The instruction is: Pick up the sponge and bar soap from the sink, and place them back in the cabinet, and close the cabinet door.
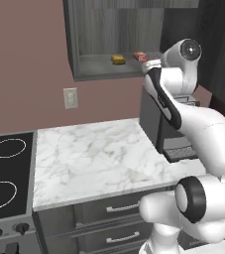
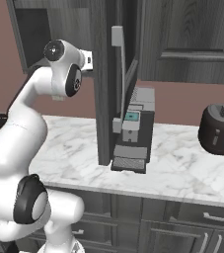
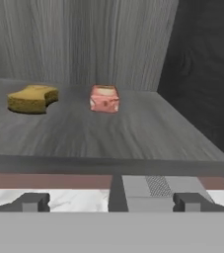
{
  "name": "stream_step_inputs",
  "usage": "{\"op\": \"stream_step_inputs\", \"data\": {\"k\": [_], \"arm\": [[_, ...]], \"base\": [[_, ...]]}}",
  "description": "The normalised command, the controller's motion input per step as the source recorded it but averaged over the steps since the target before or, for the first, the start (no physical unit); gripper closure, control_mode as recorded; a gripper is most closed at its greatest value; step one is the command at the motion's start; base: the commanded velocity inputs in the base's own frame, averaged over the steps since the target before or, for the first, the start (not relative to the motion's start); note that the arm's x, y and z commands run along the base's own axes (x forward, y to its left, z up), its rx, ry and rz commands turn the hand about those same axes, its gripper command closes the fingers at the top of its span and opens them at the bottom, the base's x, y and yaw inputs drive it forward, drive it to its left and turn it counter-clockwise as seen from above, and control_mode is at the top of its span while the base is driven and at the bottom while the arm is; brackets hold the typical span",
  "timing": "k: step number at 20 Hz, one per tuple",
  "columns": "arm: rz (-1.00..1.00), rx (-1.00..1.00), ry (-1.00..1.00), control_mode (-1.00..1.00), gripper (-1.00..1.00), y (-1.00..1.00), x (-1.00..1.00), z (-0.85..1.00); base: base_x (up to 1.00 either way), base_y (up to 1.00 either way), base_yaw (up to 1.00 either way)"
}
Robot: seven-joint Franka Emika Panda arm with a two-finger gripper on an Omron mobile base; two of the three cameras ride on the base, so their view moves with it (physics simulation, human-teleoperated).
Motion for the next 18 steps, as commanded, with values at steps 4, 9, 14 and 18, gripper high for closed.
{"op": "stream_step_inputs", "data": {"k": [4,9,14,18], "arm": [[0.00,0.01,0.00,-1.00,-1.00,0.00,-0.55,0.30],[0.00,0.00,0.00,-1.00,-1.00,0.00,-0.40,0.26],[0.00,0.00,0.00,-1.00,-1.00,0.00,-0.36,0.36],[0.00,0.00,0.00,-1.00,-1.00,0.00,-0.53,0.17]], "base": [[0.00,0.00,0.00],[0.00,0.00,0.00],[0.00,0.00,0.00],[0.00,0.00,0.00]]}}
